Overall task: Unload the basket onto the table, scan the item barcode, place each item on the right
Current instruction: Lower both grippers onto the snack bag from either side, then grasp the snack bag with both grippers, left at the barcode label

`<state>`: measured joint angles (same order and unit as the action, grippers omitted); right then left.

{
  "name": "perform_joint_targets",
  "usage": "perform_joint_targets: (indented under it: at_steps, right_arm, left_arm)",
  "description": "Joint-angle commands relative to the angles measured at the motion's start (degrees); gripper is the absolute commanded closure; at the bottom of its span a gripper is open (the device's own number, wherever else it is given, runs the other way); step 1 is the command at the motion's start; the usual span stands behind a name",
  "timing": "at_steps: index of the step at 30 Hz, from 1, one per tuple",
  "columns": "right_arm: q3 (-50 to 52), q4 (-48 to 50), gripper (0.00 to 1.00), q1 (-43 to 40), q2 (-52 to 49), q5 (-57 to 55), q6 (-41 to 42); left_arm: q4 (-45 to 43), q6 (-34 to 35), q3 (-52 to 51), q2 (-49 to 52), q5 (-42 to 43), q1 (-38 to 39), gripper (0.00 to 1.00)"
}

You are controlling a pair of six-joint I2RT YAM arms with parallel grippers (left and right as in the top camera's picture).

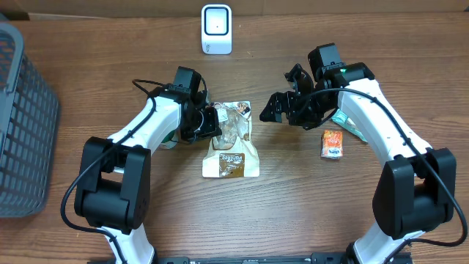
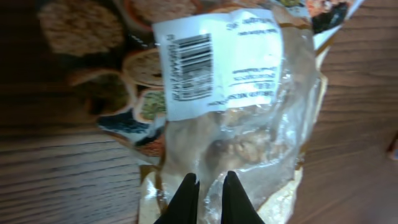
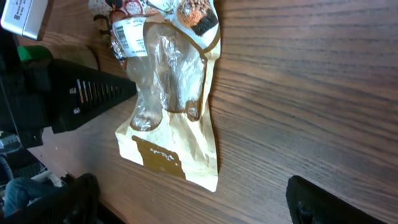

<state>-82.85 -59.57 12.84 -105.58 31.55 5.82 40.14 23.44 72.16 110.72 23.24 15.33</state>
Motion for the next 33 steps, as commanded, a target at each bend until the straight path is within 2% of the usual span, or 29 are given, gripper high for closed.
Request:
perform_joint_targets:
  at_steps: [1, 10, 17, 22, 26, 33]
  right_arm:
    - [0.52, 0.66, 0.07, 0.33, 0.98, 0.72, 0.15]
    - [0.81, 0.83, 0.08, 0.33, 0.98, 0.74, 0.39]
    - [4.04, 2.80, 0.11, 0.57, 0.98, 0.74, 4.70]
    - [10.12, 10.01, 0.20, 3.21, 0.98, 3.65, 5.16]
    - [14.36, 16.59, 0.23, 5.38, 0.94, 3.74, 8.96]
    - [20.48, 25.83, 0.24, 6.12, 0.72, 4.63, 12.83]
  left_arm:
    - [-0.20, -2.23, 1.20, 0.07, -0.02, -0.31, 0.96]
    - [-1.64, -2.21, 0.83, 6.32, -2.67, -0.59, 0.96]
    - [-0.85, -2.23, 0.83, 9.20, -2.64, -1.84, 0.96]
    - [0.42, -2.27, 0.66, 9.20, -2.64, -1.90, 0.96]
    - [0.50, -2.27, 0.61, 9.29, -2.64, -1.84, 0.96]
    - [0.55, -2.91, 0.61, 9.86, -2.01, -1.88, 0.96]
